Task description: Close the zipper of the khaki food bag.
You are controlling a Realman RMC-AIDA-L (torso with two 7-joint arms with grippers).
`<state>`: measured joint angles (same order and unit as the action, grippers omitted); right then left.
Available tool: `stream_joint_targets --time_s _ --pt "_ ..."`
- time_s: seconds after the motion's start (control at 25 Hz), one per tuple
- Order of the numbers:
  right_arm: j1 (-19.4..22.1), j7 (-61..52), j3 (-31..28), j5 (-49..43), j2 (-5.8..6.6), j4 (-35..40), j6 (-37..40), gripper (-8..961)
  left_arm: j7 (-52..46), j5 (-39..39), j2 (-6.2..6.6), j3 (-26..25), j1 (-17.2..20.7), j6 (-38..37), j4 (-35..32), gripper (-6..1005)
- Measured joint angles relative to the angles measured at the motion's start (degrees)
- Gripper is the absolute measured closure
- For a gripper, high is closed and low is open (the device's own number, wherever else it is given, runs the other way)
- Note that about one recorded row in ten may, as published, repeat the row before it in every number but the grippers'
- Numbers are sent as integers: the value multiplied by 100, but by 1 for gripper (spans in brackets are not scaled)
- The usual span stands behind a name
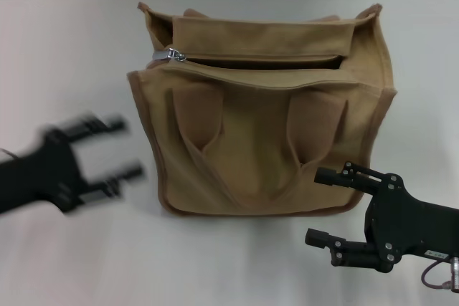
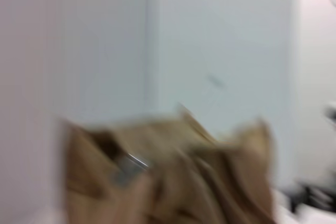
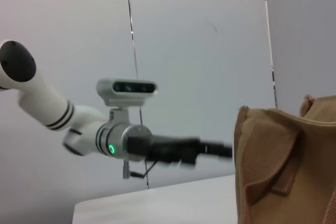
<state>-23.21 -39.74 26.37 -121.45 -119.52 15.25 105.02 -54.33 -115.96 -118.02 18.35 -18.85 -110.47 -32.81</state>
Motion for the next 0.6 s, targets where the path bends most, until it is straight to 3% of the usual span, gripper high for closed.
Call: stream_joint_targets --time_s 0.16,0.28,0.44,0.52,0.6 --pt "11 144 -17 18 -2 -147 -31 126 218 563 -27 -605 164 -16 74 219" --pt "23 382 -62 37 1 -325 -76 126 285 794 -46 -609 173 265 166 220" --pt "8 433 -70 43 1 -413 -97 126 339 647 -38 -166 -54 784 282 221" --pt "-26 435 -70 45 4 -451 -91 125 373 621 -49 498 -263 1228 296 221" --pt "-30 435 -70 46 4 -461 -88 125 373 622 -53 646 -315 1334 303 222"
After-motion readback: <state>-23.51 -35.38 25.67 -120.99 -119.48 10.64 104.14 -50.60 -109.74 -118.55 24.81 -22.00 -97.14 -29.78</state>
